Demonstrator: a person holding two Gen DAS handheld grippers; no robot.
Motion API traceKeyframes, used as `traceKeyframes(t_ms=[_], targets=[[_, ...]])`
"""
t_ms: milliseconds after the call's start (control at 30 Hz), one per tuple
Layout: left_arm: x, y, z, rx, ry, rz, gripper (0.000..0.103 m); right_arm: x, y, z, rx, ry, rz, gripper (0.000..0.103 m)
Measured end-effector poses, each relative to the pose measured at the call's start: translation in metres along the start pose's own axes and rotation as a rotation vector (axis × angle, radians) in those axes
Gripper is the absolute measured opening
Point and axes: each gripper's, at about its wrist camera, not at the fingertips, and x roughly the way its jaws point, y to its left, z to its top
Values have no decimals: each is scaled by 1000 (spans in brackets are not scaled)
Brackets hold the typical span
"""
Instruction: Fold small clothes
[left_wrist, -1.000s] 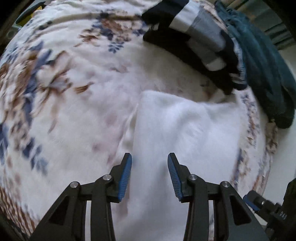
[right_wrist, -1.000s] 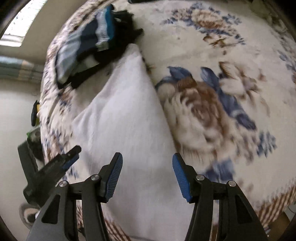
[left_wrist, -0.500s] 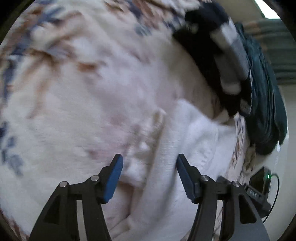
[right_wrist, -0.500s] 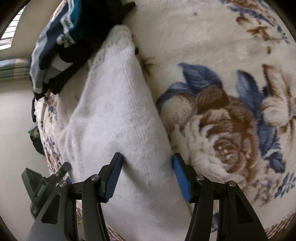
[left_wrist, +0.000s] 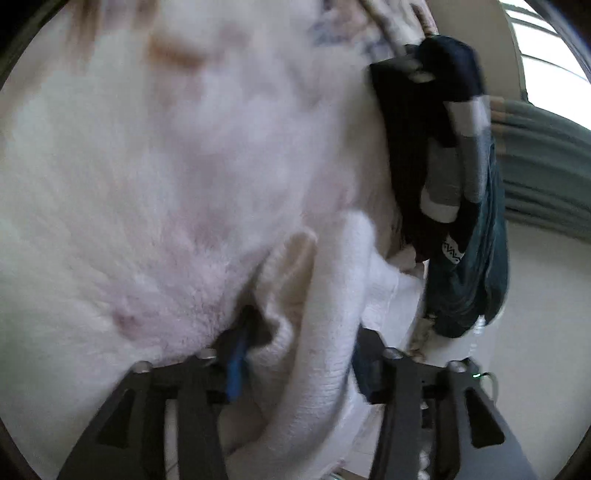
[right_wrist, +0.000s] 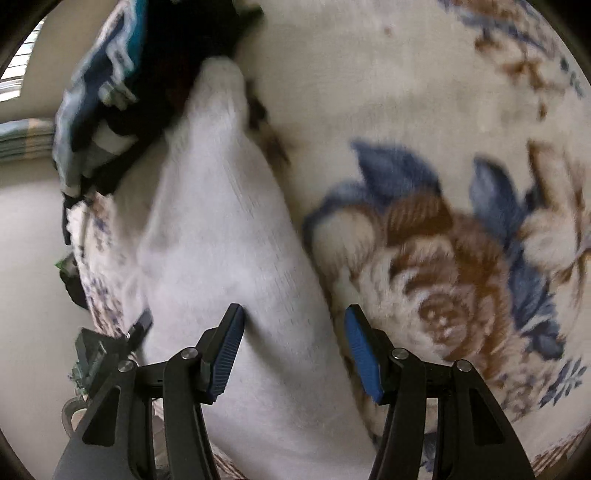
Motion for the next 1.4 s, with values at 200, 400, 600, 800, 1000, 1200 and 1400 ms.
traceKeyframes(t_ms=[200,400,600,800,1000,1200,1400], targets=[[-13,-105,-26,366,-122,327,76,-24,10,41,-72,-127,81,70],[50,-134,-29,523,-99,649,76,-2,13,100,-122,-127,101,72],[61,-96,2,394,-104,726,78,9,21,129,-135,-82,122,72],[62,-94,1,405,-93,732,78,-9,37,111,-250,-147,115,5],[79,-96,10,384,-86,730,84,-37,72,104,-369,-304,110,4],[72,-101,2,368,-83,685,84,-11,57,127,-335,-124,85,18],[59,-111,-27,398,-85,674,84,4,5,131,-222,-36,283,81]])
